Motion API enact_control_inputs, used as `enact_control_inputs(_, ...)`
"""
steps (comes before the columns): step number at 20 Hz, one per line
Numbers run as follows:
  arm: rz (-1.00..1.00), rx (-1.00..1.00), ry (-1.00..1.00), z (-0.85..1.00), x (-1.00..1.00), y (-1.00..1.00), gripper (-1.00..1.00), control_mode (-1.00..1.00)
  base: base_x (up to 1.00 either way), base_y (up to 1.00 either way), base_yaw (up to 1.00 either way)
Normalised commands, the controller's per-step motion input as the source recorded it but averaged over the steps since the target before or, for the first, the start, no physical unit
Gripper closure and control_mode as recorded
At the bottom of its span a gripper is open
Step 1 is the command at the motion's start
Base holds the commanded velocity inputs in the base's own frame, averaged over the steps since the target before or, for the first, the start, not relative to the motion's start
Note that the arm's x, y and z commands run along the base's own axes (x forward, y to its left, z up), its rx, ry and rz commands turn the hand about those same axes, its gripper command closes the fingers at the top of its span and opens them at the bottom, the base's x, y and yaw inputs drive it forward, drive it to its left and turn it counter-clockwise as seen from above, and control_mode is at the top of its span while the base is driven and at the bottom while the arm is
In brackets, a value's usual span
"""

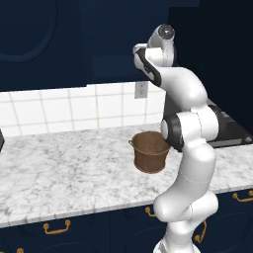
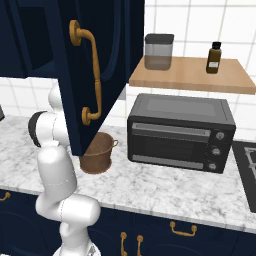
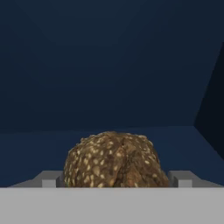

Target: Open the cabinet, pick up the bread from the cabinet and place it in the basket. Then move the basket to the dining counter.

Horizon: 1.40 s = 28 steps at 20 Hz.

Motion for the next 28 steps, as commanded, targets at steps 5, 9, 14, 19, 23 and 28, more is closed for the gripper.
enact_control_inputs(5, 0.06, -0.01, 0.04, -0.82, 0.15, 0.2, 1.0, -1.0, 0.0, 0.0, 0.0)
enact_control_inputs(9, 0.12, 0.0, -0.1, -0.77, -0.22, 0.27, 1.0, -1.0, 0.0, 0.0, 0.0)
enact_control_inputs(14, 0.05, -0.01, -0.12, 0.01, -0.42, 0.81, 1.0, -1.0, 0.0, 0.0, 0.0)
enact_control_inputs(19, -0.01, -0.02, 0.03, 0.62, -0.9, 0.56, 1.0, -1.0, 0.0, 0.0, 0.0)
enact_control_inputs(23, -0.02, -0.01, 0.14, 0.32, -1.0, 0.26, 1.0, -1.0, 0.0, 0.0, 0.0)
enact_control_inputs(28, -0.03, -0.03, 0.25, 0.0, -1.0, 0.13, 1.0, -1.0, 0.0, 0.0, 0.0)
